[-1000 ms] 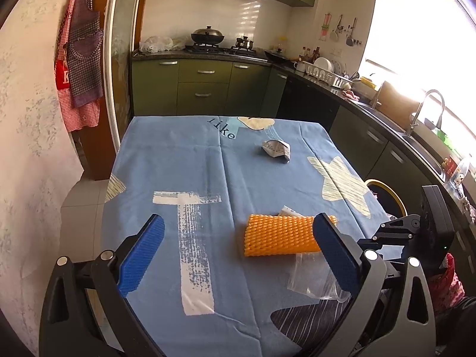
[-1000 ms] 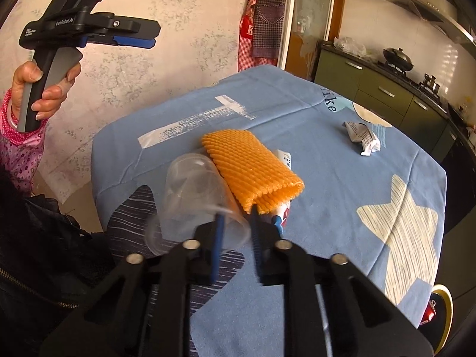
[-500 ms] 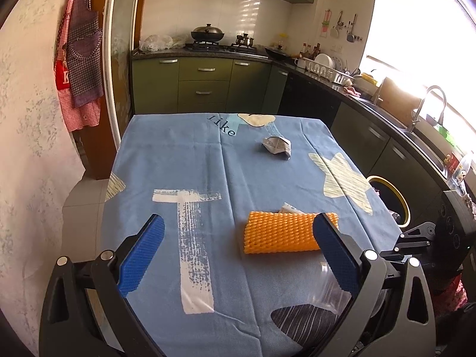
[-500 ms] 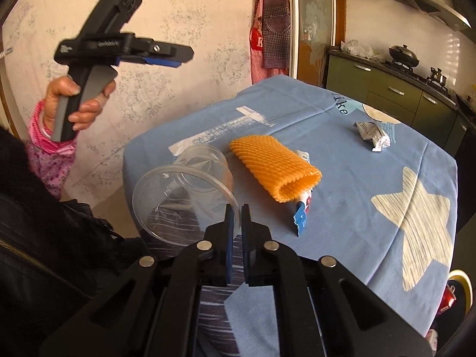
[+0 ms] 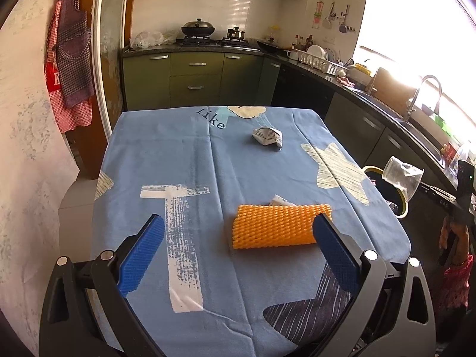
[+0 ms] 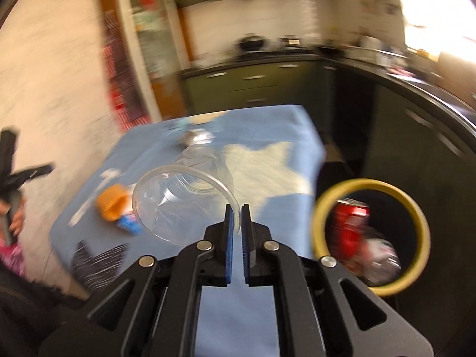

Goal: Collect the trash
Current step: 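Carry the plastic cup over the bin and release it, then move the left gripper toward the orange foam net sleeve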

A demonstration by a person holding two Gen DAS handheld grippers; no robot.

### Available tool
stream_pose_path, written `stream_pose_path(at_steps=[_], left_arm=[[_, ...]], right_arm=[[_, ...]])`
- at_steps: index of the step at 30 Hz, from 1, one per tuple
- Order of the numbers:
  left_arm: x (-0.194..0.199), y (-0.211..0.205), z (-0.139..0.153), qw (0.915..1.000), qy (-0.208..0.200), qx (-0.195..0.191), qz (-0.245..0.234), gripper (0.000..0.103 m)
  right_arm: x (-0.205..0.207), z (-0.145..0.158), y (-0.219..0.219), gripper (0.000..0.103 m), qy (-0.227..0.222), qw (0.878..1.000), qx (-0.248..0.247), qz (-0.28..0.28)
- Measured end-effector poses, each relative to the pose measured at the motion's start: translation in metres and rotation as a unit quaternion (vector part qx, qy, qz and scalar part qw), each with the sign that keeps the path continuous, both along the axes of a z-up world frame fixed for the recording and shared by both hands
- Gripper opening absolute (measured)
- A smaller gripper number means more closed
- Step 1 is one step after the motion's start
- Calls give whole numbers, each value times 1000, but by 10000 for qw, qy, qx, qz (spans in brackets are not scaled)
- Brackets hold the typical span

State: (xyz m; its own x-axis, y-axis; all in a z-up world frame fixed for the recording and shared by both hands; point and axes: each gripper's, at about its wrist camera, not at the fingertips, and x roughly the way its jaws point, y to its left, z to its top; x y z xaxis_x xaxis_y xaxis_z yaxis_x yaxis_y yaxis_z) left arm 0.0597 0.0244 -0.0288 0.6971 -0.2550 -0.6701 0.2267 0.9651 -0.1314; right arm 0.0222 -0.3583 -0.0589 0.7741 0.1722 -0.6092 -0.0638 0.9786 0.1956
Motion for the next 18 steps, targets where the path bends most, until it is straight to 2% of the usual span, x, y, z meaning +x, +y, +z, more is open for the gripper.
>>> stream_pose_path(at_steps=[4, 11, 13, 14, 15, 18], left_arm=[[2, -9, -1, 10000, 38, 41, -81, 98], [5, -24, -3, 9995, 93, 120, -259, 98], [5, -29, -4, 9993, 106, 152, -327, 98], [5, -30, -5, 9991, 108, 173, -362, 98], [6, -34, -5, 9988, 108, 219, -418, 98], [6, -43, -8, 9971, 92, 444, -619, 98]], right_arm=[[10, -14, -49, 5, 377, 9944, 24, -986], [42, -45, -87, 6, 793, 9824, -95, -1688], [47, -52, -97, 26, 841, 9778, -43, -1918], [49, -54, -99, 47, 803, 9764, -31, -2004], [50, -56, -98, 51, 779, 9761, -39, -2030], [51, -61, -95, 51, 760, 9770, -5, -1992]])
